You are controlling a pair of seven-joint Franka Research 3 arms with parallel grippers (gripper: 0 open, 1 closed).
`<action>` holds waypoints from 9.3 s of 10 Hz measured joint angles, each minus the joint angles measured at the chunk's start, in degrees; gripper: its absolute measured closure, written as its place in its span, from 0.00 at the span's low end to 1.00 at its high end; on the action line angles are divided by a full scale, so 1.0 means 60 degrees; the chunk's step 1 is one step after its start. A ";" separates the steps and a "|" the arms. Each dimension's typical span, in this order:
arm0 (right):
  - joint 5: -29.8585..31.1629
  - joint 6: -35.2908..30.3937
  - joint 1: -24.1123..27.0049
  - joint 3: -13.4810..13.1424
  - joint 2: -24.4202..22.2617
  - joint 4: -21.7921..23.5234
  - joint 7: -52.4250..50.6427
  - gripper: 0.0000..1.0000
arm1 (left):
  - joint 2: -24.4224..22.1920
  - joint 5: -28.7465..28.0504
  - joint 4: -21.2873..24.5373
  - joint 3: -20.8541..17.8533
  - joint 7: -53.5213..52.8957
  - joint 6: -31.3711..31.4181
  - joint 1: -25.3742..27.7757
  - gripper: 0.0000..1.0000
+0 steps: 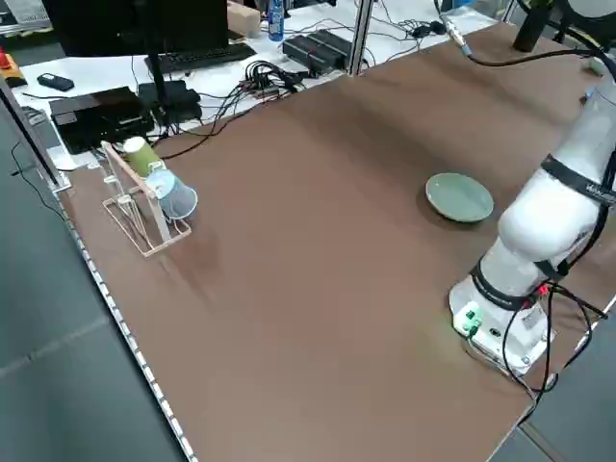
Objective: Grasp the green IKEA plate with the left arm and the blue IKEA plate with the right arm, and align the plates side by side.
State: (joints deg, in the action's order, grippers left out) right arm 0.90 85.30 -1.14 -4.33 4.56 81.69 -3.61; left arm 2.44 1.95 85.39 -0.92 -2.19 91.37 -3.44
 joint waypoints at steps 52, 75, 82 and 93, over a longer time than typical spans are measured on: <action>-1.5252 0.8949 -0.0748 0.1228 0.2023 1.0734 -0.7713 0.04 | 0.7628 -0.2719 0.1640 0.4740 0.9722 0.8132 -0.2936 0.00; -1.9995 1.0547 -0.3403 0.1181 0.3332 0.8270 -0.8465 0.04 | 0.9109 -0.2408 -0.0939 0.4708 1.0460 0.9519 -0.5004 0.00; -2.0992 1.0552 -0.4157 0.1207 0.3380 0.7934 -0.8463 0.04 | 0.8445 -0.2407 -0.0495 0.4738 1.0366 0.9159 -0.4296 0.00; -2.2790 1.0571 -0.5493 0.1231 0.3875 0.7028 -0.8456 0.04 | 0.3468 -0.2404 0.1146 0.4862 0.8295 0.2772 -0.1851 0.00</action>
State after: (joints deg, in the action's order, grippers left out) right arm -135.84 148.72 -34.10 3.05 27.82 123.86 -54.34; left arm 23.25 -12.47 92.27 28.25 47.58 108.00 -14.55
